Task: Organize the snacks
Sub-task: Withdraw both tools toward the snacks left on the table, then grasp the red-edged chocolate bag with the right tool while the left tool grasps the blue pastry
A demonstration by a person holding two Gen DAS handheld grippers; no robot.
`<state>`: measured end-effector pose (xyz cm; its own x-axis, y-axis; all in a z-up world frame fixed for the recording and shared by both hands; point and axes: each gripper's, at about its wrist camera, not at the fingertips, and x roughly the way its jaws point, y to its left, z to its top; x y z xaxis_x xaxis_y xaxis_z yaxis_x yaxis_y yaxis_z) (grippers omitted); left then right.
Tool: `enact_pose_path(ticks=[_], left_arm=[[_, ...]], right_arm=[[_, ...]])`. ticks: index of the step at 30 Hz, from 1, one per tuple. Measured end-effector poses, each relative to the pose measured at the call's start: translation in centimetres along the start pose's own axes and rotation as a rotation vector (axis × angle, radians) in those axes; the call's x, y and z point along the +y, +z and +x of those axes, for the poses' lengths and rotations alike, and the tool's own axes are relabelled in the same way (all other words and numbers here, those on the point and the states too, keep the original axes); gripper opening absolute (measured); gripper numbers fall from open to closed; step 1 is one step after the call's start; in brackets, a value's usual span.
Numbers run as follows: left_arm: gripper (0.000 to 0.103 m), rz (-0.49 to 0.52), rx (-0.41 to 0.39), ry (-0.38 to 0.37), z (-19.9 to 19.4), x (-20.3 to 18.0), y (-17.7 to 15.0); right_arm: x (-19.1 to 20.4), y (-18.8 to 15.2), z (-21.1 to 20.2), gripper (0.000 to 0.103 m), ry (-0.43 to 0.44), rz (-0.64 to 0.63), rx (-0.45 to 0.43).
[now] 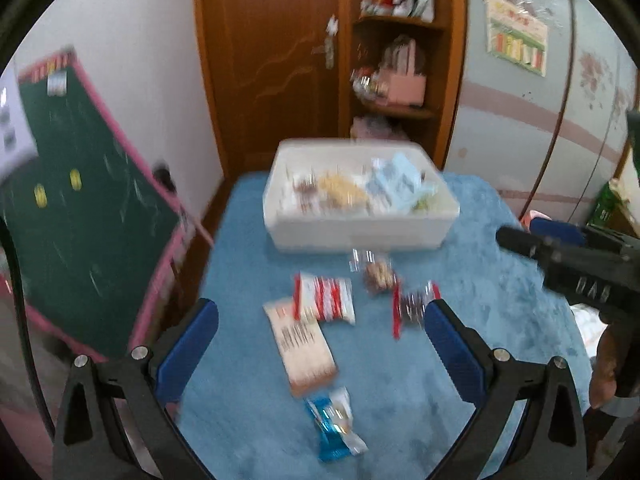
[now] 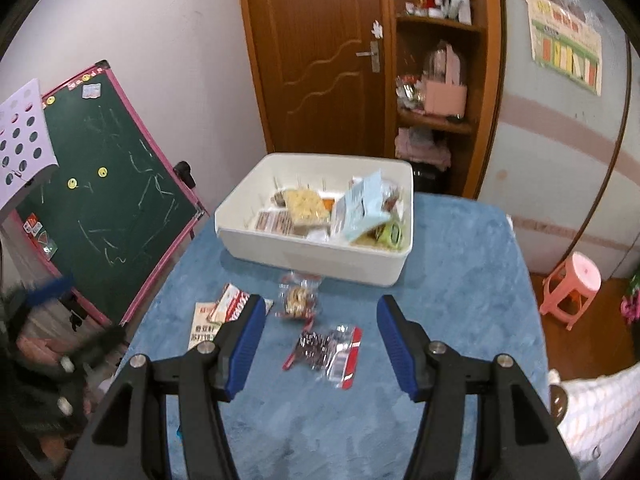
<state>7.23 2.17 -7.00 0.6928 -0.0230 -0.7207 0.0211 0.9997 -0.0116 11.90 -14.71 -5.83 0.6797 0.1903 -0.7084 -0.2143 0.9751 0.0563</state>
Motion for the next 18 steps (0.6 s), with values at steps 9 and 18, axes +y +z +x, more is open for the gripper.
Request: enact_pose_path(ticks=[9,18], left_arm=[[0.102,-0.06,0.269,0.064,8.6,-0.5,-6.8],[0.102,-0.11,0.44,0.062,12.8,-1.1,-11.3]], right_arm=[[-0.8,-3.1,5.7,0.059,0.011,0.071,0.105],[-1.2,-5.1,12.4,0.058,0.012,0.095,0.223]])
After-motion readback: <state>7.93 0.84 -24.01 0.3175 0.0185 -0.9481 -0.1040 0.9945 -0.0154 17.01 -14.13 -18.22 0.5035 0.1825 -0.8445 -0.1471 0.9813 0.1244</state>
